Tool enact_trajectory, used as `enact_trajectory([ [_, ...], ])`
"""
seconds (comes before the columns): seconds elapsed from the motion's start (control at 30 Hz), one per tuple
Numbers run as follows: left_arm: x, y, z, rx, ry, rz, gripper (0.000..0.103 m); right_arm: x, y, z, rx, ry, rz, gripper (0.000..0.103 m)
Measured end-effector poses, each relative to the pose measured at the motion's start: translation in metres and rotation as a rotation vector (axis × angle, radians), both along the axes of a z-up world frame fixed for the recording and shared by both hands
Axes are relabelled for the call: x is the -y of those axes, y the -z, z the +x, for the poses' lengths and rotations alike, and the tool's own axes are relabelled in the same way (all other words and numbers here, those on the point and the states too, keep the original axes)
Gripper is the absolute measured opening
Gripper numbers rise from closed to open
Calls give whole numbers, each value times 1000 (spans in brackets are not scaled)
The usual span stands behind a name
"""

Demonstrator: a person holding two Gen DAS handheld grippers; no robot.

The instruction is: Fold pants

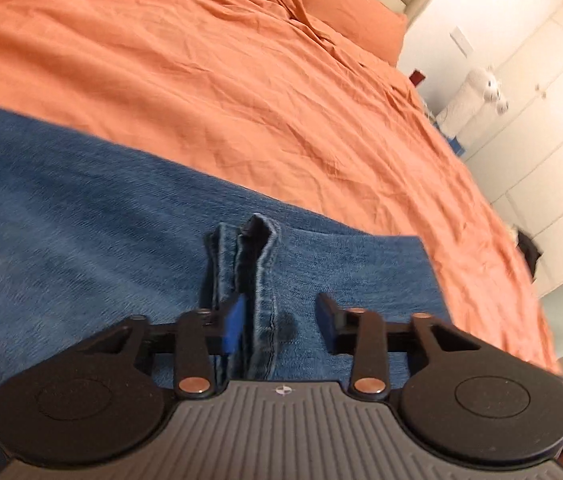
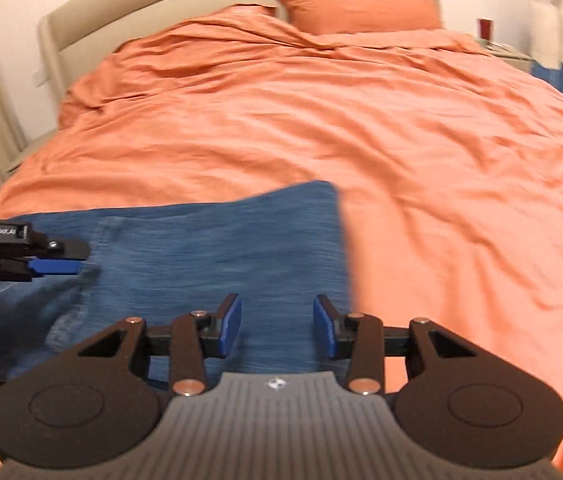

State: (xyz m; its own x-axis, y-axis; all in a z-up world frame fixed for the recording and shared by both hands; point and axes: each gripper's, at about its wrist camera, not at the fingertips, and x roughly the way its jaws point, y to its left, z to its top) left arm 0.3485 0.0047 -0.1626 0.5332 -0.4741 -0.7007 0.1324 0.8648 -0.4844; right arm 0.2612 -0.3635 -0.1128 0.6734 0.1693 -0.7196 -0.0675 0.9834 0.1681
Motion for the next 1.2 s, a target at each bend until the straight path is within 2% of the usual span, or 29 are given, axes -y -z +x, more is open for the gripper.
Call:
enact_trajectory([
  [0.03, 6, -1, 0, 8, 7, 48, 6, 5, 1, 3, -2, 12, -1, 37],
  [0.07, 12, -3, -1, 31, 19, 98, 4, 11, 3, 3, -3, 22, -4, 37],
  [0.13, 19, -14, -12, 121, 40, 168, 3, 24, 7, 3, -4, 42, -12, 37],
  [0.2, 22, -23, -18, 172, 45, 256, 2, 36, 9, 1, -7, 59, -7, 37],
  [0.27, 20, -18, -9, 129, 48, 307, 1, 46, 13, -4, -14, 62, 0, 37],
  [0.33, 18, -5, -2, 64, 67, 311, 1, 50, 15, -7, -24, 53, 5, 33],
  [0.37, 19, -1, -1, 49, 76, 317, 2, 49, 16, -8, -29, 46, 15, 29],
  [0.43, 21, 2, -3, 46, 70, 327, 5, 48, 15, -13, -32, 29, 31, 28],
  [0.47, 20, 0, -5, 43, 57, 320, 10, 45, 14, -17, -34, 12, 28, 28],
  [0.53, 16, -6, -10, 39, 37, 306, 11, 38, 9, -25, -27, -35, -14, 29],
  [0.63, 19, -20, -27, 79, 43, 312, 13, 20, 7, -35, -56, -131, -110, 37],
  [0.67, 22, -25, -34, 100, 67, 315, 13, 15, 8, -38, -67, -156, -138, 42],
  [0.77, 39, -32, -48, 137, 140, 372, 13, -4, 18, -39, -70, -188, -252, 43],
  [0.87, 56, -21, -55, 132, 183, 440, 13, -17, 30, -29, -58, -176, -314, 43],
  [0.97, 58, -2, -51, 74, 164, 475, 5, -33, 47, -15, -79, -195, -393, 42],
  [1.03, 56, 5, -51, 62, 157, 485, 4, -40, 51, -14, -58, -205, -459, 42],
  [1.07, 56, 6, -50, 58, 161, 486, 5, -42, 50, -16, -41, -205, -497, 30],
  [1.13, 57, 7, -48, 46, 170, 494, 5, -39, 43, -21, -36, -225, -511, 8],
  [1.2, 58, 8, -47, 41, 184, 504, 5, -33, 35, -29, -19, -255, -513, 3],
])
